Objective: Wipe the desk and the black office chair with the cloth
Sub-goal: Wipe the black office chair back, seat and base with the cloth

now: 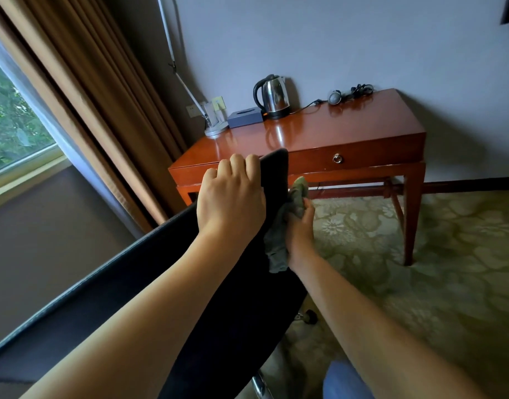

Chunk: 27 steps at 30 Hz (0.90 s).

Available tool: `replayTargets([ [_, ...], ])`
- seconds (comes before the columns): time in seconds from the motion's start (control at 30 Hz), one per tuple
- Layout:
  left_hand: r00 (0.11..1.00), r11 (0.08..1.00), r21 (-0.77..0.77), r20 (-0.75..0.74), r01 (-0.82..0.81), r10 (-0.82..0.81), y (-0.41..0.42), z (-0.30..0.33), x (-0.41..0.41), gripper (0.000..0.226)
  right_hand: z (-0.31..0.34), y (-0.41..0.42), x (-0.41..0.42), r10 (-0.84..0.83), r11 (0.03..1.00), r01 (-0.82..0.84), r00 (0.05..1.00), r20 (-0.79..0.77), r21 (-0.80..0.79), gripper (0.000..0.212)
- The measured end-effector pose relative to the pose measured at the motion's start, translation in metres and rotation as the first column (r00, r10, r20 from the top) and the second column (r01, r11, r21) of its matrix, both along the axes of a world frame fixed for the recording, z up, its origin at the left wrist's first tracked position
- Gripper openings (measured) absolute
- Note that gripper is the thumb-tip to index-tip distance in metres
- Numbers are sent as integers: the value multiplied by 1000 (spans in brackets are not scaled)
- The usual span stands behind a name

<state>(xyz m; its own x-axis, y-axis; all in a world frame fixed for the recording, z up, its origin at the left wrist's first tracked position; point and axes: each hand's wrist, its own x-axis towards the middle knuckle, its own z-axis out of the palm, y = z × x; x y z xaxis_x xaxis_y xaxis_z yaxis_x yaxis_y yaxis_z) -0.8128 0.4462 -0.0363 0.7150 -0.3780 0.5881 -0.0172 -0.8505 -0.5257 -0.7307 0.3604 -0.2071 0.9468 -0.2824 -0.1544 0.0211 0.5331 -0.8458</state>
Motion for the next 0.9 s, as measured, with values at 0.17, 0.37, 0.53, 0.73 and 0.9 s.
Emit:
replayTargets([
  [0.17, 987, 986, 49, -19, 161, -160, 2, -2, 3, 45, -93, 31, -19, 116, 988, -132, 976, -186, -75, 57],
  [0.37, 882, 925, -35, -290, 377, -371, -1, -74, -24, 59, -139, 57, -60, 290, 952, -222, 868, -403, 209, 14],
  [0.53, 859, 946, -290, -436, 146, -267, 18, -134, -28, 55, -82, 23, -8, 152, 981, -123, 969, -197, 150, 44],
  [0.73, 814, 692, -716, -453, -90, -363, 18, -149, -13, 61, -63, 4, 28, 28, 998, -25, 998, 47, -62, 50],
  [0.9, 850, 621, -780, -378, -78, -368, 15, -150, -5, 61, -167, 28, -9, 257, 966, -246, 922, -291, 74, 31],
])
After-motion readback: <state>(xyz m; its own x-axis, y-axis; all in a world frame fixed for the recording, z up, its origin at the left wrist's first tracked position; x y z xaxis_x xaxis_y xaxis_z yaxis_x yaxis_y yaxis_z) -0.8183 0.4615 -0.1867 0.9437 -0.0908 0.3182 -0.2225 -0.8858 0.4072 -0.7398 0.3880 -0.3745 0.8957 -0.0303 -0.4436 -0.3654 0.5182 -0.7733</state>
